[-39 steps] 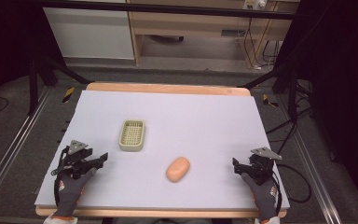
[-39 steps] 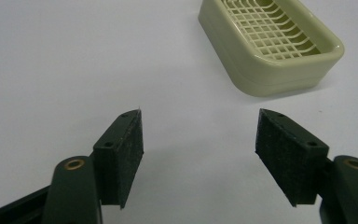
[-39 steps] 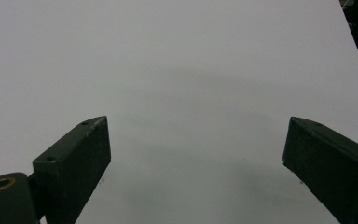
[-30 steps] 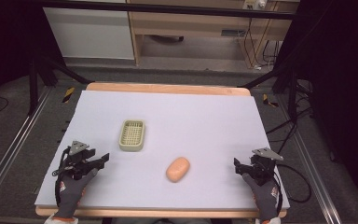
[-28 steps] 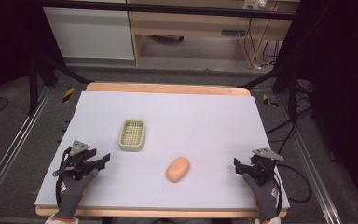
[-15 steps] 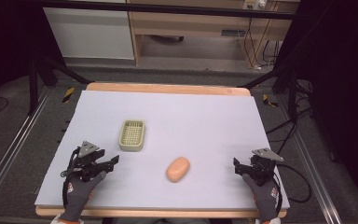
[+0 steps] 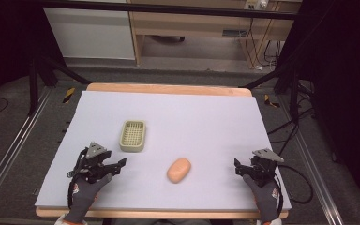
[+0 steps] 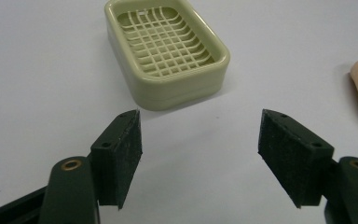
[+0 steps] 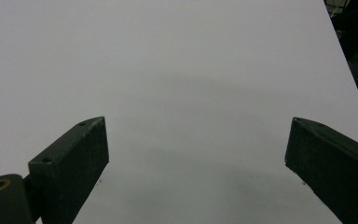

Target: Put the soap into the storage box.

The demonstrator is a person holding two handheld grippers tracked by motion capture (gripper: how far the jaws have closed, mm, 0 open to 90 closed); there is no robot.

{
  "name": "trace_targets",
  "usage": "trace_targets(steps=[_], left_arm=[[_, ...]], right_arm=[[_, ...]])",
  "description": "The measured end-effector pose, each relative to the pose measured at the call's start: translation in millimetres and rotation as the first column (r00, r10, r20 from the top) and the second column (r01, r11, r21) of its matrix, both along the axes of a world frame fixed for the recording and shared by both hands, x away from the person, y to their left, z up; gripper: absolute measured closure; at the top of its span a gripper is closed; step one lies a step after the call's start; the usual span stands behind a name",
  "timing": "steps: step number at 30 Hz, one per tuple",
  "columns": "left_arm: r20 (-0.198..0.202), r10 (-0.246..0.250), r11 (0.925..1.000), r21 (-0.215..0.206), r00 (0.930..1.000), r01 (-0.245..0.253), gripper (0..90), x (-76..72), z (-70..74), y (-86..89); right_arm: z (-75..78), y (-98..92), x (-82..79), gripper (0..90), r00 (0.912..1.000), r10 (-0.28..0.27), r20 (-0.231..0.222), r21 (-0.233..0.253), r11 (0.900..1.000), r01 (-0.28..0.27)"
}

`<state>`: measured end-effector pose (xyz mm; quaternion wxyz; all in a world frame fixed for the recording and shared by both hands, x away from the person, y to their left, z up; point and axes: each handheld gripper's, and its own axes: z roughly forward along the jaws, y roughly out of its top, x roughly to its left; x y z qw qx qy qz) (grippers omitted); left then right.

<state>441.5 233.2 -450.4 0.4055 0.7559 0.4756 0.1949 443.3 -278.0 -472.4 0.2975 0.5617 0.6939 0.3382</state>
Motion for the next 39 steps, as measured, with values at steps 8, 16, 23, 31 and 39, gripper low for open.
trace_targets(steps=[8,16,23,31,39], left_arm=[[0.006,-0.028,0.9996,-0.005,0.9996,0.028,27.2,0.1,6.6,-9.8],[0.006,-0.052,0.9986,-0.002,0.9986,0.052,26.6,-0.1,11.9,-17.6],[0.002,-0.079,0.9969,0.009,0.9969,0.079,26.1,1.9,16.6,-27.7],[0.007,-0.107,0.9941,0.018,0.9942,0.107,25.7,5.6,23.6,-41.1],[0.006,-0.148,0.9888,0.020,0.9889,0.148,25.4,8.6,32.8,-61.6]], right_arm=[[0.9,-0.7,-0.8,6.5,0.9999,-0.007,0.011,0.003,1.000,0.007],[2.4,0.0,-1.8,6.6,0.9999,-0.004,0.016,0.009,1.000,0.003],[4.4,2.4,-1.9,6.5,0.9998,0.007,0.021,0.007,1.000,-0.007],[5.7,3.5,-1.5,6.3,0.9998,0.013,0.016,0.009,1.000,-0.013],[6.6,6.7,-1.3,6.3,0.9997,0.020,0.014,-0.009,1.000,-0.020]])
